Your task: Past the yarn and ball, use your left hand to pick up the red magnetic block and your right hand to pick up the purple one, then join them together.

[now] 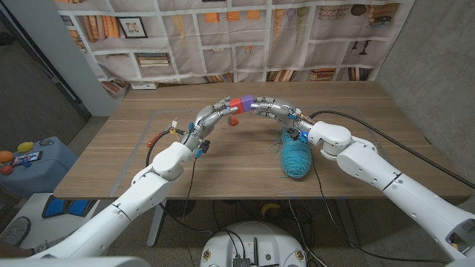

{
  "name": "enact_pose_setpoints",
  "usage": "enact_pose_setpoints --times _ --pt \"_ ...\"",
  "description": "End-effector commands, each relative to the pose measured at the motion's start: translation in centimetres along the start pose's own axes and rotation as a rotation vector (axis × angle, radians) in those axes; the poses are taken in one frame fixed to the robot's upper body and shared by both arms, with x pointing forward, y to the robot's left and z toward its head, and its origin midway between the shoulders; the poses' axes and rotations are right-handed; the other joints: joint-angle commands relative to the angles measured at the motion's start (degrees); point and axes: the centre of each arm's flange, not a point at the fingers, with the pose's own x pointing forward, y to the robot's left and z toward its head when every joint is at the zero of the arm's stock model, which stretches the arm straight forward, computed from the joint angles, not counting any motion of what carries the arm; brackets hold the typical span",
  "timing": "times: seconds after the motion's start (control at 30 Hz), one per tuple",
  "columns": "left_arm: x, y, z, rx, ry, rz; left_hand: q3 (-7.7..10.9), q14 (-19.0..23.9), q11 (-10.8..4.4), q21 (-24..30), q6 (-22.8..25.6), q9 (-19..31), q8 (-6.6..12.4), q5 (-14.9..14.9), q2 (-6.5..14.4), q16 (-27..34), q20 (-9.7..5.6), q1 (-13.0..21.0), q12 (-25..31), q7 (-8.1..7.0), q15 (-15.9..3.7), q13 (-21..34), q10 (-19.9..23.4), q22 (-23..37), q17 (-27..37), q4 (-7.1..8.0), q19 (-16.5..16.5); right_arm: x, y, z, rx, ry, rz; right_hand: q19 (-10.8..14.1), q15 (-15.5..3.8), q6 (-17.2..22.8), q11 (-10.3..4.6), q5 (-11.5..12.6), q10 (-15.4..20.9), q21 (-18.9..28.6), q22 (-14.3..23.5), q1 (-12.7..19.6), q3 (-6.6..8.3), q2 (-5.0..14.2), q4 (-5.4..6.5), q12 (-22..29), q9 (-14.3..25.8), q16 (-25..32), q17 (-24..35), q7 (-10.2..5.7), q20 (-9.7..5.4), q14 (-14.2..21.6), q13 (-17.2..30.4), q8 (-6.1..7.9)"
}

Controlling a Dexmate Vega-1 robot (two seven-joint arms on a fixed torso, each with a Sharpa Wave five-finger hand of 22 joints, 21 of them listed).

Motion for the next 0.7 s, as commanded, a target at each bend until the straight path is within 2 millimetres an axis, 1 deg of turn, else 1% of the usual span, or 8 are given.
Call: enact_pose_setpoints --times 0.03,0.17,0.37,0.7 --pt "0.19 0.21 0.0 -0.004 0.002 -0.022 -0.24 -1.0 1.37 -0.1 -1.0 0.0 -0.04 -0.1 -0.6 0.0 0.27 -0.2 -0.1 0.42 0.52 0.1 -0.1 0.3 0.1 -0.08 -0.7 0.01 -0.13 0.03 0.001 -0.005 -0.008 0.6 -0.1 2.0 -0.21 0.4 0.4 0.2 0.1 0.7 -0.2 -0.03 0.03 0.3 0.2 0.1 0.3 -1.48 -0.1 0.1 0.2 0.43" --pt "0.22 0.35 0.06 -0.002 0.0 -0.031 -0.52 -1.5 2.07 -0.1 -1.9 0.0 0.06 -0.2 -1.3 0.0 0.49 -0.5 -0.1 0.38 0.76 0.1 -0.5 0.3 0.1 -0.21 -1.0 0.06 -0.14 0.04 0.0 -0.006 -0.01 0.6 -0.09 2.0 -0.14 0.4 0.4 0.2 0.1 0.8 -0.21 0.03 0.05 0.3 0.2 0.2 0.3 -1.45 -0.06 0.1 0.2 0.44" --pt "0.04 0.49 0.12 -0.003 0.001 -0.037 -0.65 -2.2 2.87 -0.2 -3.3 -0.1 0.1 -0.4 -1.6 0.0 0.88 -0.6 -0.2 0.94 1.51 0.1 -1.3 0.3 0.1 -0.26 -1.5 0.06 -0.21 -0.04 0.008 -0.006 -0.012 0.6 -0.09 2.1 -0.19 0.4 0.4 0.2 0.1 0.8 -0.25 0.08 0.06 0.3 0.1 0.2 0.4 -1.47 -0.04 0.1 0.2 0.47" --pt "-0.39 0.69 0.33 0.0 -0.004 -0.049 -1.04 -3.3 3.63 -0.2 -4.9 -0.1 0.19 -0.7 -2.7 -0.1 1.16 -0.8 -0.3 1.09 1.83 0.1 -2.4 0.3 0.1 -0.47 -2.3 -0.07 -0.29 -0.14 0.002 0.003 -0.015 0.7 -0.07 2.0 -0.31 0.4 0.4 0.2 0.1 0.9 -0.27 0.22 0.11 0.3 0.1 0.2 0.4 -1.58 -0.02 0.1 0.2 0.43"
